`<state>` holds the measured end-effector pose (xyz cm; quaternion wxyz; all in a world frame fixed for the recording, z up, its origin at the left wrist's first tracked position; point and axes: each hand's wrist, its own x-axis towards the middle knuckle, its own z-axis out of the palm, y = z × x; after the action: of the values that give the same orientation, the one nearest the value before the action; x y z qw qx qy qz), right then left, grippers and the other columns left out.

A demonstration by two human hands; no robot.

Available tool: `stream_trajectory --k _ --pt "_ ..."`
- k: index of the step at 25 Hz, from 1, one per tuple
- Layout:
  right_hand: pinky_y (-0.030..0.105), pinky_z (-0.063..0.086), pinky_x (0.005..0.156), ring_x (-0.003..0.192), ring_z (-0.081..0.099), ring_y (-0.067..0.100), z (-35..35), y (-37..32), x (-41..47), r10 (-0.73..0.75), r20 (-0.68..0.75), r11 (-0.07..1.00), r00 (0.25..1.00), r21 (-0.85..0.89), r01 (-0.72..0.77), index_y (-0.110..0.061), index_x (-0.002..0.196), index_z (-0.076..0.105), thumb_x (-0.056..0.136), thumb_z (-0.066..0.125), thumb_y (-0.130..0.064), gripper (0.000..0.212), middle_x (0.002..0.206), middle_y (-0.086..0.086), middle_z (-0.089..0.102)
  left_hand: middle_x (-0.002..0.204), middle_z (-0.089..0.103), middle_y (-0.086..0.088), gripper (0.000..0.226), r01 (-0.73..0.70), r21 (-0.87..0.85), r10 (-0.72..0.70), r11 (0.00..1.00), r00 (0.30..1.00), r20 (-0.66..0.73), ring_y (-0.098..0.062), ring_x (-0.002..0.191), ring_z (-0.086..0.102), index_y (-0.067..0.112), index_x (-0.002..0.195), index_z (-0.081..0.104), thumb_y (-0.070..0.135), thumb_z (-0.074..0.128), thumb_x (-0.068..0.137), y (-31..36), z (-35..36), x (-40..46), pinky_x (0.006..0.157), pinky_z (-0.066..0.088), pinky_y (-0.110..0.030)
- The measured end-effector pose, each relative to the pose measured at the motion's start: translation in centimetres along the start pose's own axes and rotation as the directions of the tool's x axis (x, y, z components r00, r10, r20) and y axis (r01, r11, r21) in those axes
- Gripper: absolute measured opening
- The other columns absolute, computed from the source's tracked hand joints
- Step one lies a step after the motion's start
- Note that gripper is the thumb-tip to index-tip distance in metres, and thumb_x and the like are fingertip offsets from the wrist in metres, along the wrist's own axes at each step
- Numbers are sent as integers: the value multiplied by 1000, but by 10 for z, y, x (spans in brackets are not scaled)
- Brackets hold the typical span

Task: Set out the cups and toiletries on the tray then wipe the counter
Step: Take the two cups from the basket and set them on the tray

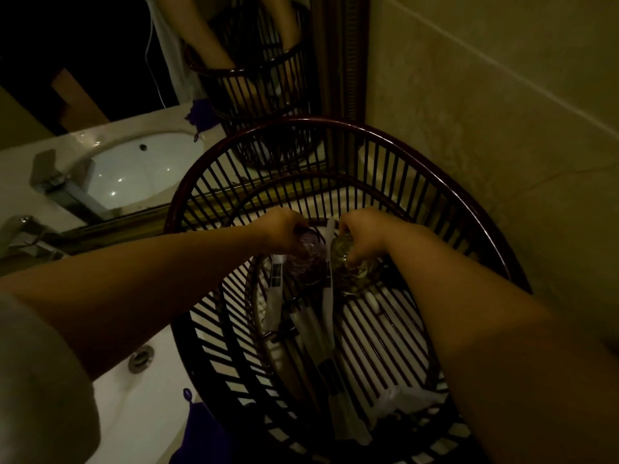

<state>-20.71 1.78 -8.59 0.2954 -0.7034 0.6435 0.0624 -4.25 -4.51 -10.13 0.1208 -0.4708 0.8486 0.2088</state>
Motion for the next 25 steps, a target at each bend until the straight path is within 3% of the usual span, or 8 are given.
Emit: stream_trajectory --k 3,7,10,13,15,20,23,25 --pt "35 55 79 97 59 24 -21 -14 -11 -19 12 996 1000 -93 20 -11 114 55 68 79 -22 53 111 9 58 88 64 -7 37 69 49 -69 996 998 -8 -12 68 54 8 99 66 38 68 77 6 -13 -5 51 39 -19" --pt "35 53 72 92 58 24 -51 -29 -33 -32 -146 989 989 -149 10 -11 112 56 66 79 -26 53 108 8 58 68 56 -4 39 67 67 -60 996 993 -100 -11 55 48 5 86 66 42 68 75 13 -45 -28 47 37 -22" --pt "38 54 79 97 57 24 -69 -35 -56 -64 -253 994 965 -101 40 -14 112 56 63 80 -30 57 110 5 59 73 67 -7 38 -32 71 47 997 971 -233 -18 63 61 6 88 68 40 70 73 19 -73 -65 55 50 -27" --pt "28 47 66 90 55 19 -89 -37 -85 -75 -383 994 921 39 97 -18 113 57 62 82 -26 57 105 2 58 88 71 -2 40 -68 -21 53 997 910 -412 -10 74 65 15 100 67 40 73 70 19 -94 -111 65 57 -25" --pt "20 40 57 85 54 14 -100 -38 -104 -90 -455 976 886 136 169 -23 112 56 62 82 -21 56 100 -3 55 94 69 3 45 -79 -71 32 994 859 -511 1 76 61 17 108 63 36 74 69 16 -104 -147 65 51 -15" --pt "18 40 56 79 54 2 -112 -68 -140 -233 -544 921 806 142 362 -37 103 53 60 80 -28 52 90 -15 54 94 62 17 60 -121 -383 -162 916 762 -627 8 84 64 28 117 53 34 75 62 8 -106 -239 69 53 -9" --pt "23 48 66 87 58 6 -112 -107 -154 -320 -566 868 759 146 475 -40 106 52 49 74 -41 60 99 -12 59 90 58 22 60 -128 -474 -262 871 695 -670 20 83 58 30 118 49 25 75 64 1 -94 -284 64 46 1" --pt "21 46 66 87 55 1 -105 -136 -159 -380 -575 844 725 104 526 -41 109 53 47 70 -46 64 101 -12 59 91 59 21 59 -100 -516 -339 851 647 -683 18 85 59 28 120 51 21 75 67 -8 -80 -310 63 46 0"
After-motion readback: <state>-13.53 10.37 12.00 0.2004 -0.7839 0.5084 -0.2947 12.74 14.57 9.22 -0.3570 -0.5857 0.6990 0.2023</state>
